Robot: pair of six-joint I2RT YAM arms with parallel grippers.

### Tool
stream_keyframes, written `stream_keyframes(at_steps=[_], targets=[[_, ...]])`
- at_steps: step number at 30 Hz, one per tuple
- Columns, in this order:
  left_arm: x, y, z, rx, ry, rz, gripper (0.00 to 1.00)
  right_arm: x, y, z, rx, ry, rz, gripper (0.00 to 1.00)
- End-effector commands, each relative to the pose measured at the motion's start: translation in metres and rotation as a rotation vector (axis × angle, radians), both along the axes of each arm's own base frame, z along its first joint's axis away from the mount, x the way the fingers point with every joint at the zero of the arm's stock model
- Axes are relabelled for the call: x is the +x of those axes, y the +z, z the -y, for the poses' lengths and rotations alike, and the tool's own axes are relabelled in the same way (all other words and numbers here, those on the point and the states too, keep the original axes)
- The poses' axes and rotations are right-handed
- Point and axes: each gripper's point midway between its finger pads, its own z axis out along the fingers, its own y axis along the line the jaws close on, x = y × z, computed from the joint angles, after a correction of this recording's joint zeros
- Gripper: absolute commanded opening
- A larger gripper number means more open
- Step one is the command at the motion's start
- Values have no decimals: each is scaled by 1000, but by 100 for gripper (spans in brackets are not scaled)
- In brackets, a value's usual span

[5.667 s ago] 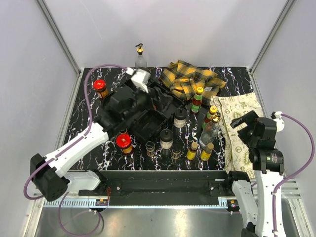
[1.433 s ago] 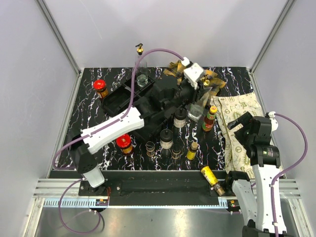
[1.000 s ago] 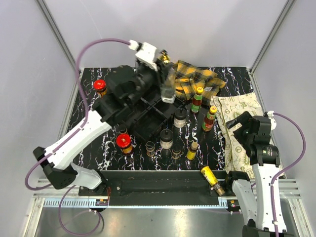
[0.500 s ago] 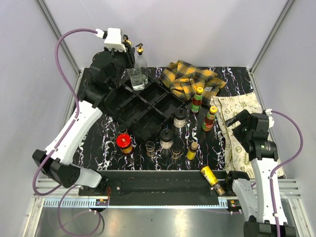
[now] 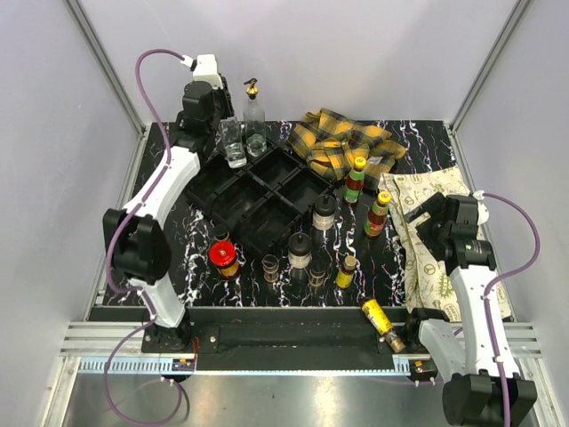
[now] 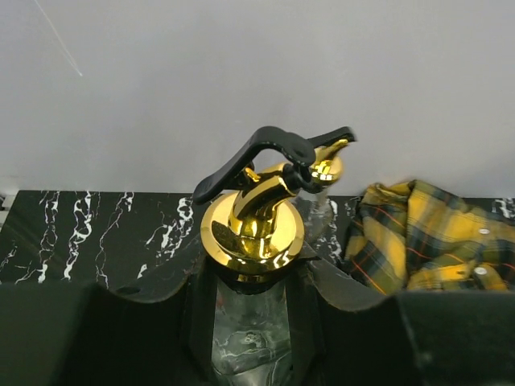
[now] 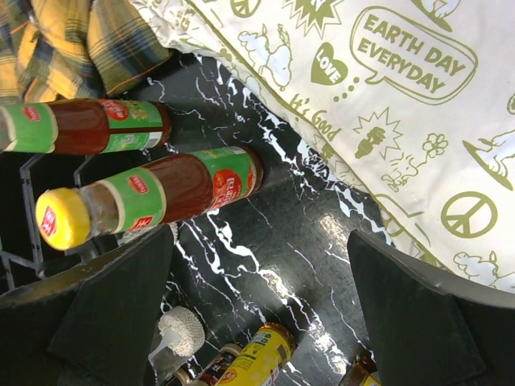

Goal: Organize the condiment bottles
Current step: Place the bottle in the storage box.

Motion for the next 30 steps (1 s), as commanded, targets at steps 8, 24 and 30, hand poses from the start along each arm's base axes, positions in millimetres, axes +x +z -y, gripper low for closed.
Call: stream_keyframes(at_steps=[8,24,30], targets=[[35,102,-5,-118,-54,372,0,16,2,10,-18,-43,9,100],[54,40,19,-20,-184,336,0,21,-7,7,18,-57,-4,100],[63,9,19,-3,-177,283,0,22,-7,7,12,-56,-3,100]])
